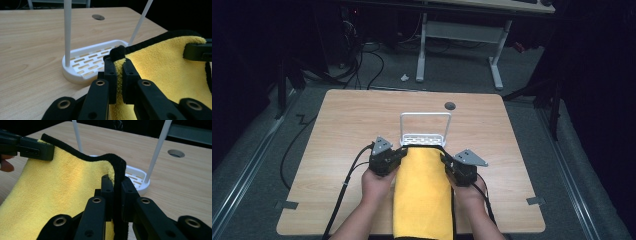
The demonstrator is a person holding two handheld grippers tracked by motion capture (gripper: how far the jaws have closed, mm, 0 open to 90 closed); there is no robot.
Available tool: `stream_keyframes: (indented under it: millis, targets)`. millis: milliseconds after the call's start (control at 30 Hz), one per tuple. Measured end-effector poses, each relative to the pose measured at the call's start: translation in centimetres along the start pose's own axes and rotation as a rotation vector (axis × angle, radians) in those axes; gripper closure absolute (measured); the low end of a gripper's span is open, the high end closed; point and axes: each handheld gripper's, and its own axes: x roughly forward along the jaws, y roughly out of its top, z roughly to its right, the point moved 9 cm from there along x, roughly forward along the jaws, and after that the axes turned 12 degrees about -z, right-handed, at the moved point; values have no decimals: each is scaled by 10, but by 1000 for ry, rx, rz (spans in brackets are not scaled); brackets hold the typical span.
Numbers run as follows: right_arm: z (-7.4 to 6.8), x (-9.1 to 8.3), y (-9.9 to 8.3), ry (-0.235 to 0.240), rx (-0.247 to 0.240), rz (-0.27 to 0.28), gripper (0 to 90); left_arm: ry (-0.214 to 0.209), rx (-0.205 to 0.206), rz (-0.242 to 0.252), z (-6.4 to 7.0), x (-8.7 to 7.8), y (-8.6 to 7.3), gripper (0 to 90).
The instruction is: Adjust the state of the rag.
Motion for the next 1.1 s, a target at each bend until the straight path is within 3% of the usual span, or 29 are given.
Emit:
stream_keyframes:
  millis: [400,1100]
  targets:
    - [-2,-27,31,-10,-16,101,840,9,30,98,8,-30,36,852]
    - [-3,-72,93,-20,-29,237,839,36,92,217,19,-78,95,855]
